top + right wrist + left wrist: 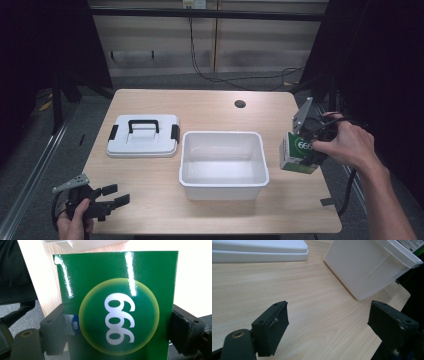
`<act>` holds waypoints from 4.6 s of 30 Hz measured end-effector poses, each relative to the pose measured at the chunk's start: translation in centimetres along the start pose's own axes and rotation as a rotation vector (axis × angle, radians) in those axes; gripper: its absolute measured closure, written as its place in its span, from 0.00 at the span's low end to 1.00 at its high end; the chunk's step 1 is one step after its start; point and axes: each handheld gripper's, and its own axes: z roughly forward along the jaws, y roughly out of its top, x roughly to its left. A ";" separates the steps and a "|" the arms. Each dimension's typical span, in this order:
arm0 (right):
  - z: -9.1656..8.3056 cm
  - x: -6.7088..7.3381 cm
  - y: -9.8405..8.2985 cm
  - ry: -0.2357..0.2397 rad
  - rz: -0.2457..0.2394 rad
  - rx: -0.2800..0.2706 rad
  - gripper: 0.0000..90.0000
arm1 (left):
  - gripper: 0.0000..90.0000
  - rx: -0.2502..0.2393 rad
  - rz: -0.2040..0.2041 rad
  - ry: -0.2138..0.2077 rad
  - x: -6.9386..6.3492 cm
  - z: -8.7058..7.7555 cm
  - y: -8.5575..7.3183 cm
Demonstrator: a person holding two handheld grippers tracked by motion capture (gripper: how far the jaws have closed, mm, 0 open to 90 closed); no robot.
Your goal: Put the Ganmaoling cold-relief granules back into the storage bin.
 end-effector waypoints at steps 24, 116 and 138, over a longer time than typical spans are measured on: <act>-3.6 0.0 3.9 -0.010 -0.063 -0.013 0.17 | 0.18 0.002 -0.001 0.001 0.0 0.0 0.0; 7.9 0.4 13.9 0.120 -0.181 0.052 0.17 | 0.18 0.002 0.000 -0.007 0.0 0.0 0.0; 11.5 0.7 13.9 0.121 -0.178 0.101 0.17 | 0.18 0.004 0.004 -0.008 0.0 0.0 0.0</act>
